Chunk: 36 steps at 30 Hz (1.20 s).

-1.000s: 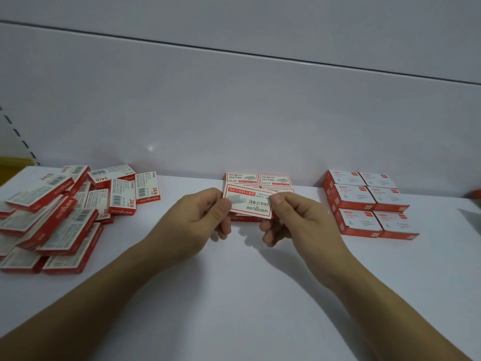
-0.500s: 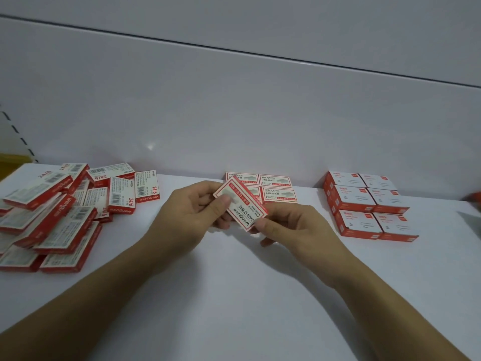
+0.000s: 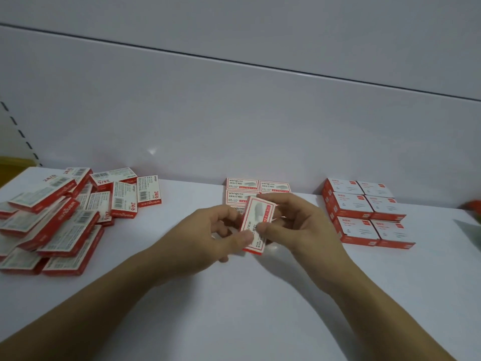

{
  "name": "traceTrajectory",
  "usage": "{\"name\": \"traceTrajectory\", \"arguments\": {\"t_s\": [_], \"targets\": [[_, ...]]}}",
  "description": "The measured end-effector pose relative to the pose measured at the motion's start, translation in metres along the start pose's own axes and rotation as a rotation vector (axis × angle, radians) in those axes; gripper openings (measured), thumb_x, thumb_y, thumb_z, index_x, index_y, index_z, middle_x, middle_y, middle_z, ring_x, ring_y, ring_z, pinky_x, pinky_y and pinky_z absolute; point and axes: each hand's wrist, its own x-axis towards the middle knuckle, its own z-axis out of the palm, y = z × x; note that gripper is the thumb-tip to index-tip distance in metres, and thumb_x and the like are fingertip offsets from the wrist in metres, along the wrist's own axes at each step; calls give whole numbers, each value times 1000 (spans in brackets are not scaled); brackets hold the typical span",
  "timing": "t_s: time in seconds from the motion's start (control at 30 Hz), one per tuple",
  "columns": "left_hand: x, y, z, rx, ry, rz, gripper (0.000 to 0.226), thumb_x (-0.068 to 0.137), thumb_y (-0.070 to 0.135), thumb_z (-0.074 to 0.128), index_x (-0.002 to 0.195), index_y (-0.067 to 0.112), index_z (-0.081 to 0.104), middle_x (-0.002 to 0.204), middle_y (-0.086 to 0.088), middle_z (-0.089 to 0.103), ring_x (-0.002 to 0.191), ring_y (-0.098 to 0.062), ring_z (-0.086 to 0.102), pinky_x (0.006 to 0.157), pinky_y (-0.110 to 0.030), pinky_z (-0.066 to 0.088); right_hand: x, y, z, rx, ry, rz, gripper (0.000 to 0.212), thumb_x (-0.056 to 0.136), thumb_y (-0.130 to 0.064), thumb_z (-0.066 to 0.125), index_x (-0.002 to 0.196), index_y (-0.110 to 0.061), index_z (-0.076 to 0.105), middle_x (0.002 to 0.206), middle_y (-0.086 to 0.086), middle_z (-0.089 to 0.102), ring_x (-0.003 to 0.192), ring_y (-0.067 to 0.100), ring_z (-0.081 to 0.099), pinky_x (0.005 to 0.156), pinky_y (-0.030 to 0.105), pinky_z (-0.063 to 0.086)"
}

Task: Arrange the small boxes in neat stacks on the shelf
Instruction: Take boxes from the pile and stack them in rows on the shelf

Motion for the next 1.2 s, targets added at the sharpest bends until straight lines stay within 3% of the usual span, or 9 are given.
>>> {"name": "traceTrajectory", "arguments": {"t_s": [0.17,0.3,0.47,0.7,0.83,0.97,1.03,1.1,1.2], "targets": [[2,2,3,-142,76,24,16,87,12,64,103,14,65,86,-3,74,71,-22,70,68,-33,60,0,-3,-6,127,127,70,18,87,6,61,103,0,54,98,11,73,85,30,72,74,42,60],[4,0,-6,-260,171,55,28,80,23,63,105,11,65,89,-11,74,67,-24,66,79,-46,57,0,-4,-7,-15,106,37,34,85,-1,66,115,-16,59,94,10,73,74,30,72,73,40,59],[4,-2,-10,-281,159,66,35,75,30,61,105,12,64,93,-10,74,67,-24,64,78,-46,55,0,0,-4,-144,53,21,38,85,-4,68,117,-24,66,103,3,72,70,26,72,72,35,59],[2,-4,-3,-73,205,182,42,75,20,74,112,33,60,92,3,73,85,-17,69,74,-26,57,-1,-2,-2,-187,145,66,42,84,-9,71,123,-23,62,103,-3,73,67,22,72,69,32,60],[5,-8,-1,-41,273,189,43,77,14,75,115,26,61,87,8,73,83,-13,69,72,-20,54,-4,-1,-2,-511,105,-119,46,75,-15,80,116,-30,65,116,-18,61,81,8,68,73,20,56],[6,-10,-1,62,243,219,47,77,24,73,121,30,59,91,13,72,86,-11,68,76,-23,56,-5,3,-2,-825,133,-234,42,79,-26,77,119,-32,64,121,-17,58,97,2,59,83,16,51],[6,-11,0,109,246,233,48,79,21,72,124,32,57,92,14,70,85,-7,66,73,-17,54,-4,5,-3,-958,120,-267,43,80,-34,75,121,-33,63,125,-16,59,107,2,51,90,14,43],[6,-12,0,167,252,260,50,80,23,71,123,39,51,94,17,67,87,-3,61,69,-11,50,-3,5,-5,-1008,104,-274,41,80,-34,74,120,-32,64,124,-16,60,105,0,46,88,8,33],[8,-20,-3,391,283,312,56,80,33,71,131,38,48,92,22,59,89,-4,54,66,-8,42,-1,2,-12,-1022,139,-257,35,81,-28,75,114,-29,67,118,-14,62,100,1,46,84,10,33]]}}
